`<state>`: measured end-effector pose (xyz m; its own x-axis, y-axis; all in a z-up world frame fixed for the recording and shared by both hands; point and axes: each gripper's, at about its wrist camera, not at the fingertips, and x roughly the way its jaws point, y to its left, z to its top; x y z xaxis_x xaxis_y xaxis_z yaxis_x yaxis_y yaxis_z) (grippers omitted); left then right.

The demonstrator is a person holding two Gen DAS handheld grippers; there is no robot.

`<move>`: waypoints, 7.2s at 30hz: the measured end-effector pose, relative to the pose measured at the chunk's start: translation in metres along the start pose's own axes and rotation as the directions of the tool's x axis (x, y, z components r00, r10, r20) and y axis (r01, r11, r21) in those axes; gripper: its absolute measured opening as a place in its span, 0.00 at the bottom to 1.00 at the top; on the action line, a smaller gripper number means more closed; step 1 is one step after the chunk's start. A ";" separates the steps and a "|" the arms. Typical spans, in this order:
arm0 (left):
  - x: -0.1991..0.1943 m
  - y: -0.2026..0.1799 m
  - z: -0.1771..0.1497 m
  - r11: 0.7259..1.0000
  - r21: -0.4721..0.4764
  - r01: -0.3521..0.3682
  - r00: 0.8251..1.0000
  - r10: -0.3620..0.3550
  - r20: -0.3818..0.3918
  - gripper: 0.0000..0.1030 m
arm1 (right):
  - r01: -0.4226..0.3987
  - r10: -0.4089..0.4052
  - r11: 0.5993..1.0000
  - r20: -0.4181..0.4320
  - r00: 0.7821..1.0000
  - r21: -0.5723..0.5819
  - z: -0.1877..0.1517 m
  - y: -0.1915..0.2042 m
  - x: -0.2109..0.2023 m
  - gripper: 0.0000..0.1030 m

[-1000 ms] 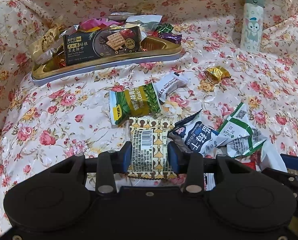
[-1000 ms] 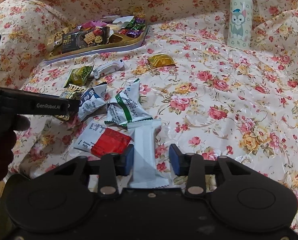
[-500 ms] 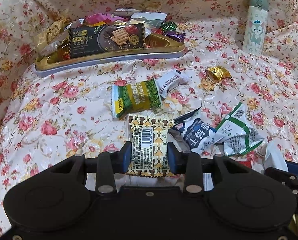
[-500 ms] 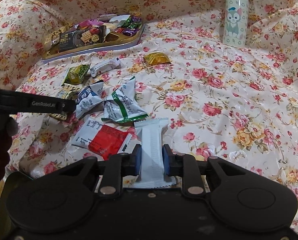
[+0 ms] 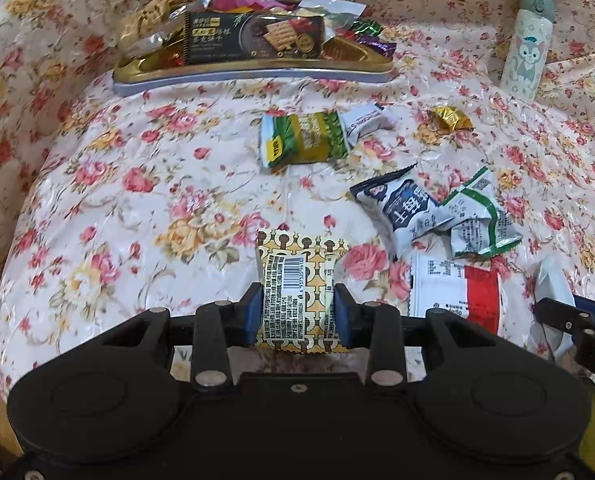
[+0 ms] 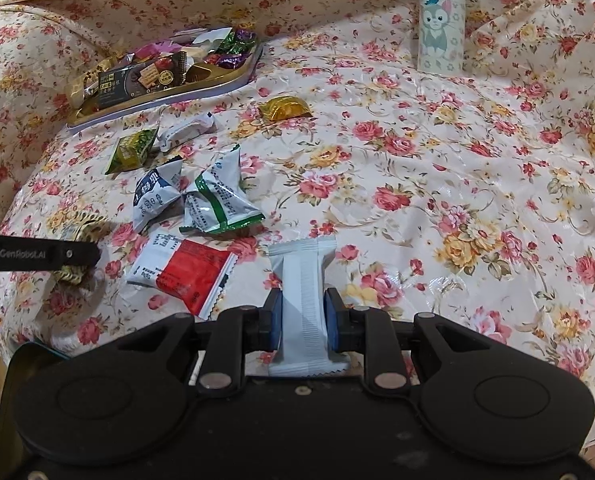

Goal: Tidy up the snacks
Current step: 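Close the left tool on the striped snack while the right tool grasps the white bar, then carry the striped snack and white bar over the gold tray with both tools, then open the left tool dropping the striped snack while the right tool releases the white bar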

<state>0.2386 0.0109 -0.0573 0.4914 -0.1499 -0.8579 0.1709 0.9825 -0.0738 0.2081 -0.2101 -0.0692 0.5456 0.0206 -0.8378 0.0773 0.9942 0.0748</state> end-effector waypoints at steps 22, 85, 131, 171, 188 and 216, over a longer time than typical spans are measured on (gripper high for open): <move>0.004 -0.009 0.002 0.998 -0.009 -0.062 0.998 0.062 0.023 0.50 | -0.002 0.002 0.999 0.002 1.000 -0.037 0.000 0.005 0.003 0.38; -0.130 -0.021 -0.140 0.985 -0.175 0.003 0.999 0.003 0.035 0.42 | -0.169 0.166 0.985 0.073 0.983 0.035 -0.125 -0.003 -0.167 0.22; -0.080 -0.017 -0.130 0.978 -0.210 -0.010 1.000 0.009 -0.006 0.43 | -0.109 0.110 0.993 -0.037 0.993 0.042 -0.142 -0.006 -0.137 0.22; -0.114 -0.026 -0.150 0.981 -0.192 0.013 1.000 -0.012 0.006 0.43 | -0.110 0.113 0.993 -0.080 0.990 0.046 -0.145 -0.006 -0.130 0.23; -0.120 -0.032 -0.153 0.985 -0.174 -0.006 1.000 0.006 -0.002 0.43 | -0.125 0.128 0.991 -0.060 0.990 0.049 -0.142 -0.006 -0.138 0.23; -0.129 -0.040 -0.162 0.988 -0.135 -0.080 0.997 0.082 0.012 0.43 | -0.135 0.136 0.990 -0.042 0.990 0.030 -0.143 -0.003 -0.146 0.24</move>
<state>0.0303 0.0090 -0.0264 0.5142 -0.0698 -0.8548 0.0139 0.9972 -0.0731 0.0092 -0.2013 -0.0245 0.5156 0.1598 -0.8418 0.0281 0.9788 0.2030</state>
